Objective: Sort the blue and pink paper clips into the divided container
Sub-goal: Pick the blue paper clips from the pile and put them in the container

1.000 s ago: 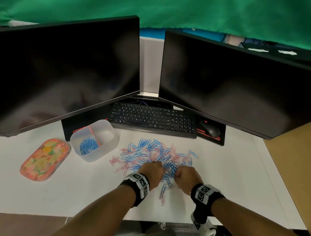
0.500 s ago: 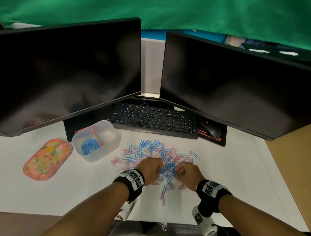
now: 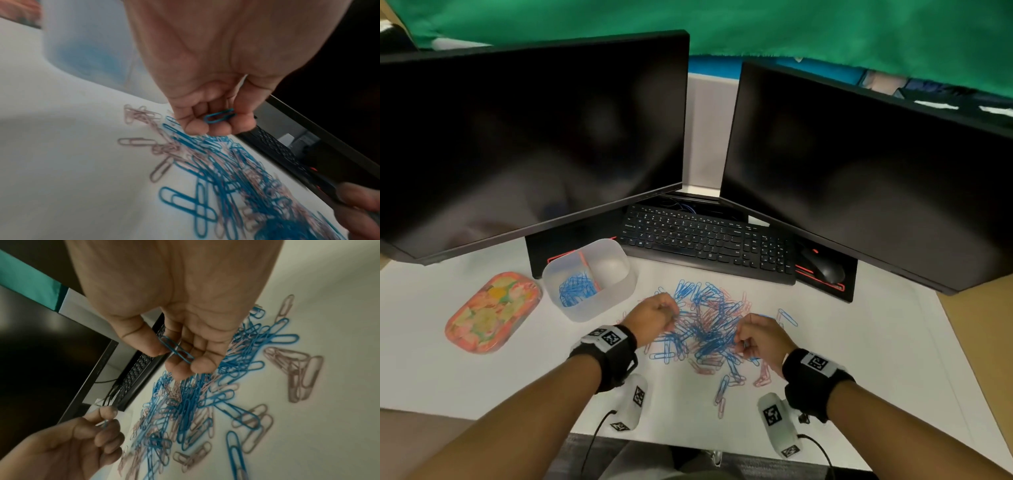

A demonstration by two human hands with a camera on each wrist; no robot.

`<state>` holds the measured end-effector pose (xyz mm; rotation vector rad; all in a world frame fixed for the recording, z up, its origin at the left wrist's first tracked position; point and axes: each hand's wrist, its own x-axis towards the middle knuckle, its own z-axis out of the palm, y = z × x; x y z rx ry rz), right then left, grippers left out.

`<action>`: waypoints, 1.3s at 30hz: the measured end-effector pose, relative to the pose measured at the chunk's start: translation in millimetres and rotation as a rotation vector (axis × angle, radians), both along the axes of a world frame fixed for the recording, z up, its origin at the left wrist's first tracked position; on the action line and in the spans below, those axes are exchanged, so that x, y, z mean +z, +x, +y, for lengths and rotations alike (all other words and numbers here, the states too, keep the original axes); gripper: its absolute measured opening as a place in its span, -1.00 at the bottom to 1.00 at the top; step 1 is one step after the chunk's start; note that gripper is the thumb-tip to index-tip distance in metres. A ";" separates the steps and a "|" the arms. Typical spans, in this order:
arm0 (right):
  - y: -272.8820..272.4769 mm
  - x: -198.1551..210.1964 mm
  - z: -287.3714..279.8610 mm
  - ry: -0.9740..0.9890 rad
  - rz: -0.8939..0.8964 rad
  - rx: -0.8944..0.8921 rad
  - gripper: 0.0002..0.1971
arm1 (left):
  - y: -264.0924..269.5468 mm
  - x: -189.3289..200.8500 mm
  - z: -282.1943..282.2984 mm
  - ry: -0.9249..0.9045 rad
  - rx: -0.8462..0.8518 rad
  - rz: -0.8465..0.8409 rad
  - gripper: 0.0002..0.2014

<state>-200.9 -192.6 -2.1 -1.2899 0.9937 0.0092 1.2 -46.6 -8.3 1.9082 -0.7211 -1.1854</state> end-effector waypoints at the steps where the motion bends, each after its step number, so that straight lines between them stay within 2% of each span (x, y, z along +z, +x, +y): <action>1: 1.2 0.2 0.4 -0.034 0.022 0.034 -0.83 | 5.2 -1.5 3.6 0.018 0.040 0.019 -0.73; 3: 3.7 -2.1 2.0 -0.137 0.057 0.136 -0.86 | 11.1 -1.5 9.9 0.045 0.084 0.017 -0.76; 4: 5.3 -4.6 3.2 -0.222 0.079 0.213 -0.87 | 12.5 -1.9 13.6 0.068 0.063 -0.046 -0.78; 7: 11.8 -8.7 12.2 -0.491 0.159 0.424 -0.80 | 11.6 -1.6 26.3 0.147 -0.151 -0.388 -0.86; 10: 17.5 -10.1 22.0 -0.610 0.154 0.471 -0.71 | 2.3 -5.2 33.3 0.167 -0.376 -0.585 -0.97; 12: 15.3 -9.0 25.6 -0.677 0.129 0.559 -0.68 | -2.9 -11.5 36.1 0.172 -0.464 -0.683 -0.89; 14: 7.9 -7.5 27.8 -0.736 0.102 0.730 -0.70 | -6.7 -15.8 38.3 0.191 -0.502 -0.733 -0.83; 17: -5.1 -6.3 30.7 -0.810 0.111 1.002 -0.78 | -8.5 -21.3 41.7 0.194 -0.531 -0.754 -0.89; 21: -11.0 -13.2 34.9 -0.886 0.090 1.224 -0.75 | -5.1 -23.9 44.1 0.187 -0.532 -0.733 -0.92; 28: -4.6 -16.1 31.8 -0.865 0.117 1.200 -0.79 | -1.8 -21.6 48.0 0.141 -0.461 -0.709 -0.88; 34: -4.1 -15.4 28.4 -0.857 0.133 1.169 -0.83 | -2.1 -17.0 46.8 0.122 -0.401 -0.612 -0.88; 39: -3.9 -7.3 24.3 -0.796 0.160 1.083 -0.73 | 1.5 -17.2 45.0 0.089 -0.339 -0.541 -0.67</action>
